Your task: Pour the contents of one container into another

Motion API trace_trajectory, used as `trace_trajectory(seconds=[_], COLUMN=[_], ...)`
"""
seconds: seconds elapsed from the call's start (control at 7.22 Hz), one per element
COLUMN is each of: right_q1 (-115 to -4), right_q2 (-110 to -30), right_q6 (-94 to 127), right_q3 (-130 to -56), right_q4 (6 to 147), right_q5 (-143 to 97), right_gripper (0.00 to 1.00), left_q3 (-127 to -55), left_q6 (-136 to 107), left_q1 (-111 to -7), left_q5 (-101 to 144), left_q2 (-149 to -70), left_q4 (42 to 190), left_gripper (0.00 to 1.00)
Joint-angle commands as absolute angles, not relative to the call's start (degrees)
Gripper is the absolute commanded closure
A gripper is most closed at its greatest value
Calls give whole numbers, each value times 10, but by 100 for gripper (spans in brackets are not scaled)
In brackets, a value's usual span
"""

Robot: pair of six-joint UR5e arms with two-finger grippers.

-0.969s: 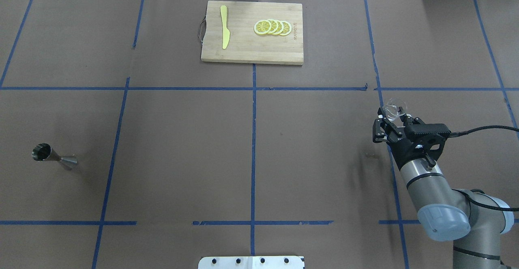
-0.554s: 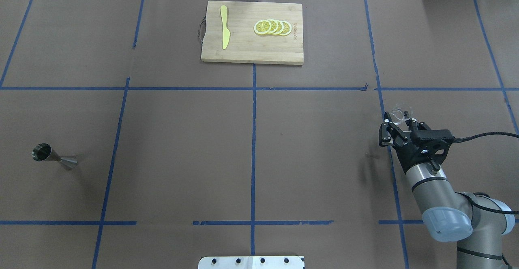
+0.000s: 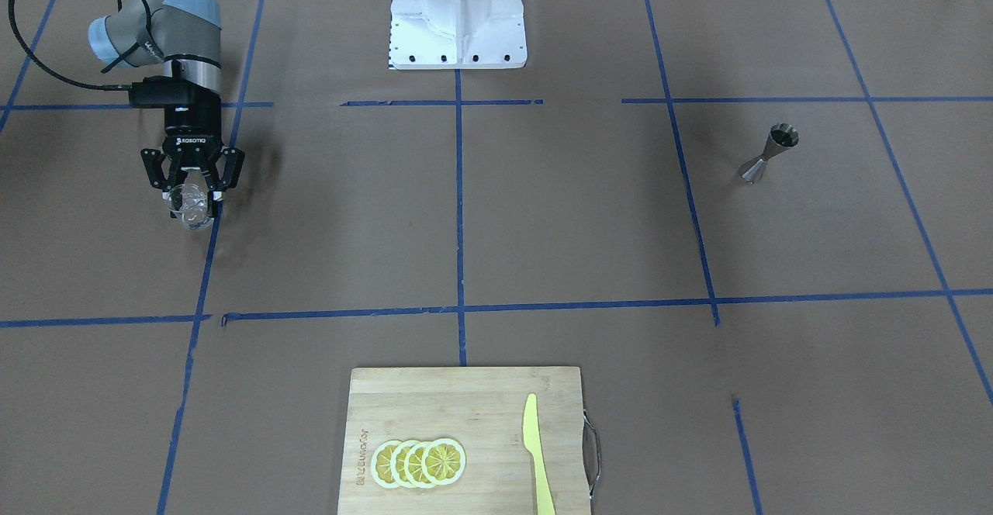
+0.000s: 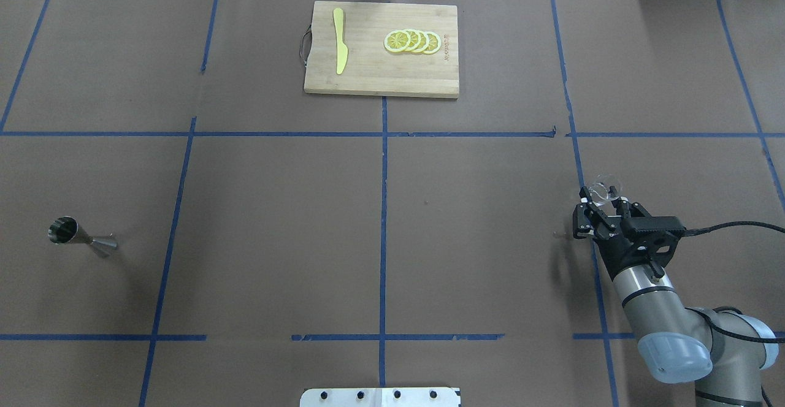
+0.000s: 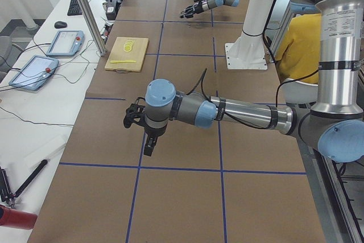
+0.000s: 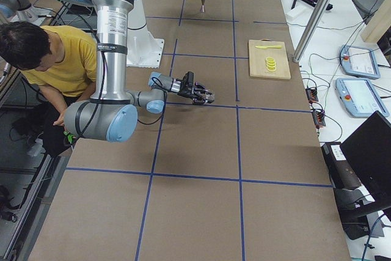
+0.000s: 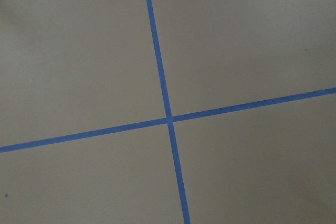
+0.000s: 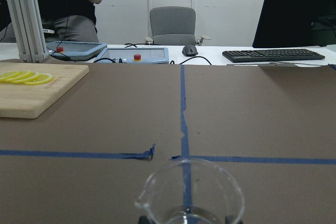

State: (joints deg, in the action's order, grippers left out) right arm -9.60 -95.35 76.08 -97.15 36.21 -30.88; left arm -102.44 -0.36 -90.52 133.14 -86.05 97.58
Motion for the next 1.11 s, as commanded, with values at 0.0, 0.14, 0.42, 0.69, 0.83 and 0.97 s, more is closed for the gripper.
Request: trace_trajectory(seconds=[0.0,0.14,0.42,0.69,0.83,0.97], right_q1=[-77,-70,-65,-60,-58,-58], right_q2=[-977,-978,-980,-981,-981,-981], right_q6=[781,787,799,814,815,815], right_q3=[-970,-969,-967,-962,-954,-950], right_q4=[362,362,362,362,362,361], right_q5=[-308,-308,-308,-308,-308,-308], right_gripper=[100,100,100,100,100,99], left_q3=[-1025,-1026,-1026,-1025,-1026,-1025], left_q6=[-4,-4,-4,-4,-4,-4], left_q1=[-905,-905,-905,-905,-905,-905], left_q5=[1332,1332,1332,1332,1332,1332], left_q2=[-860,-860,-860,-860,-860,-859], left_q4=[976,976,977,977,979,989], left_gripper=[0,0,0,0,0,0])
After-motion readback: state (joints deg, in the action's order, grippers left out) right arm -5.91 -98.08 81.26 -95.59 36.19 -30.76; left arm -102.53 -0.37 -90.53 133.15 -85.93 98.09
